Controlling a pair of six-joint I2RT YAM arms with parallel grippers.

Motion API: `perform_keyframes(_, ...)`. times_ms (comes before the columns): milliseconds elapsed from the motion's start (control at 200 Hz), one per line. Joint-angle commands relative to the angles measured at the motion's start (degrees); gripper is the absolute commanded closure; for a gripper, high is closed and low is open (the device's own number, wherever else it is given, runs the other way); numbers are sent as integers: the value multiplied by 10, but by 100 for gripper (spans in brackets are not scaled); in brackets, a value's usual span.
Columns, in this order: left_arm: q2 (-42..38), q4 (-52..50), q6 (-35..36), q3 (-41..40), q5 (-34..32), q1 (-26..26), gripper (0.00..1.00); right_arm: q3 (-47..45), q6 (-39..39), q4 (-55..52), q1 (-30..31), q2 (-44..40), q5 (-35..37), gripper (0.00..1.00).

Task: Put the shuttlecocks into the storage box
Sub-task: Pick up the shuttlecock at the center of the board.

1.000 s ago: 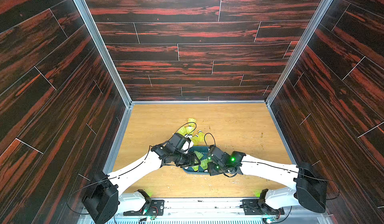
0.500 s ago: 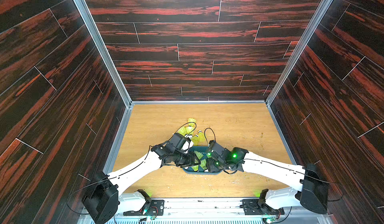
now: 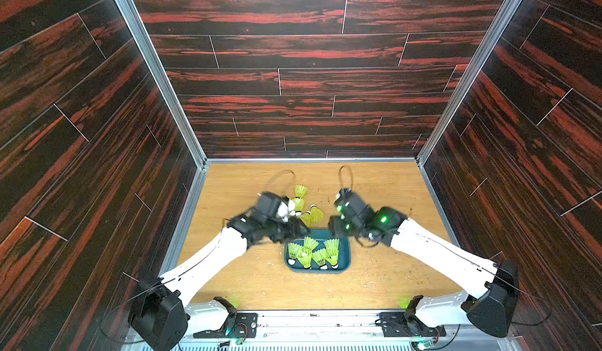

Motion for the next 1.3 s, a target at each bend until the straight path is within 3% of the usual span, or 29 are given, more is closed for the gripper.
perform_keyframes(0, -8, -26, 11, 27, -17, 35, 45, 24, -47, -7, -28, 18, 8, 41)
perform_keyframes(210, 14, -113, 75, 68, -68, 88, 46, 47, -68, 11, -48, 50, -10, 42)
perform_keyframes(401, 84, -254, 230, 146, -203, 107, 46, 52, -65, 42, -47, 86, -79, 37)
perform_keyframes(551, 145, -286, 327, 185, -280, 113, 44, 70, -54, 68, -47, 108, -139, 27)
perform_keyframes(701, 188, -268, 434, 198, -302, 115, 44, 91, -50, 75, -47, 136, -177, 17)
perform_keyframes(752, 194, -246, 469, 190, -301, 115, 43, 101, -52, 71, -47, 144, -181, 2)
perform_keyframes(947, 213, -172, 634, 152, -338, 115, 42, 128, -74, 59, -48, 158, -180, 2)
perform_keyframes(1077, 217, -116, 746, 115, -310, 115, 41, 135, -84, 58, -55, 165, -196, 2)
perform_keyframes(1298, 287, -62, 831, 113, -336, 118, 40, 133, -87, 60, -80, 169, -226, 3)
